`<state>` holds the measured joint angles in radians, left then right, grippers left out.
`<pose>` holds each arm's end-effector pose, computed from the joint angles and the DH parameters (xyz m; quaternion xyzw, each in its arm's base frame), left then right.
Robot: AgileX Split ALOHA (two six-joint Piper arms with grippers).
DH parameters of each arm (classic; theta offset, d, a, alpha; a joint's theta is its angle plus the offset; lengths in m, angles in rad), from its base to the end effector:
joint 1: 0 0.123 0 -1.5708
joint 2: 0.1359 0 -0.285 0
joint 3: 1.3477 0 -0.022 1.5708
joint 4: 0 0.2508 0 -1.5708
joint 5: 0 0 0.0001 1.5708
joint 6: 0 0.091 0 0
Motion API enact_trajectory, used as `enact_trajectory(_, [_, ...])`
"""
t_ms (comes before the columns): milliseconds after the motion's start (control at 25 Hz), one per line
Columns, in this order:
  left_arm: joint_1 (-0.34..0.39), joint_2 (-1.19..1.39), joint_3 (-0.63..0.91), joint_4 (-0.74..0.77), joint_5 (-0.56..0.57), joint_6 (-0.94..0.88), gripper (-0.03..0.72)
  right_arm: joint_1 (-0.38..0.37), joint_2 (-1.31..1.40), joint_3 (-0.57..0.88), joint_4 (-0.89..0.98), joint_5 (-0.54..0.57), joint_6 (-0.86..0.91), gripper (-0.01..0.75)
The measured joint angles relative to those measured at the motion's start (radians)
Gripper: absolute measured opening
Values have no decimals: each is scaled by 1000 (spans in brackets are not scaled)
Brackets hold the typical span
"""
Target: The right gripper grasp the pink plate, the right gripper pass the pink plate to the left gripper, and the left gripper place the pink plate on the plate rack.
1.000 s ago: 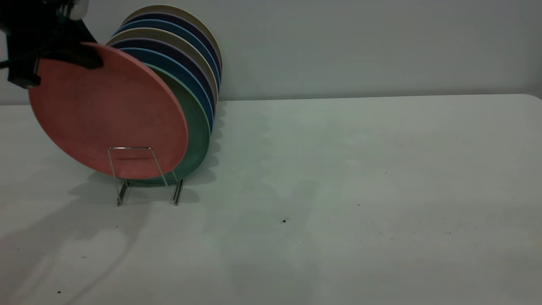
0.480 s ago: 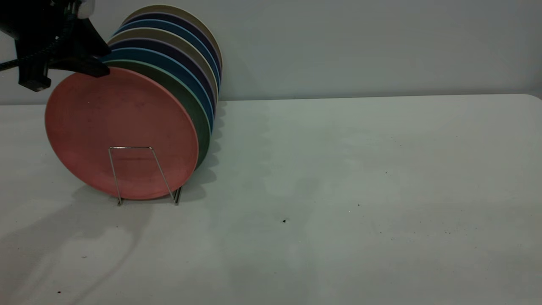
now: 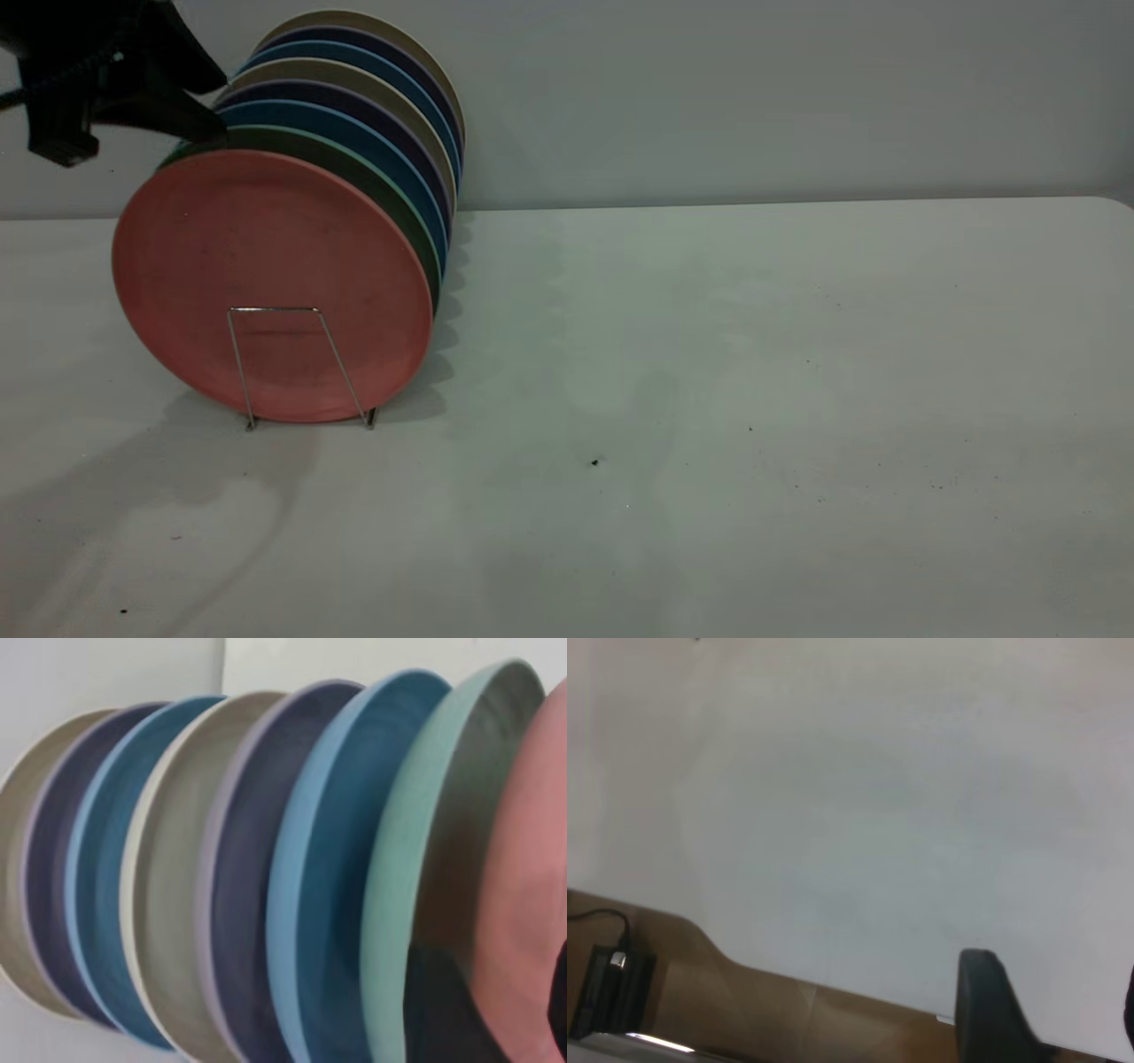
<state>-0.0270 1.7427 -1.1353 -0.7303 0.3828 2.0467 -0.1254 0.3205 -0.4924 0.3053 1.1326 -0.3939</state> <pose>0.3747 -0.0329 0.2251 0.6226 0.6809 0.1344 0.3615 0.0411 0.0198 0.2680 -0.1109 0.9224 0.0597 0.3652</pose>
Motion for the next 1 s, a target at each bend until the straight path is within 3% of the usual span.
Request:
enact_trajectory(400, [0,-87,1,1,13,-187,337,0,0,0,-2,0,0,386])
enact_trajectory(600, [0,-270,1,10,67,-510,337,0,0,11,-93,0,66,386])
enact_trajectory(840, [0,-510,1,159,231,-964,337,30,0,13,-144,0,139,386])
enact_trajectory(1000, [0,-637,1,364,450,-1219,337,82,0,13,-162,0,163,386])
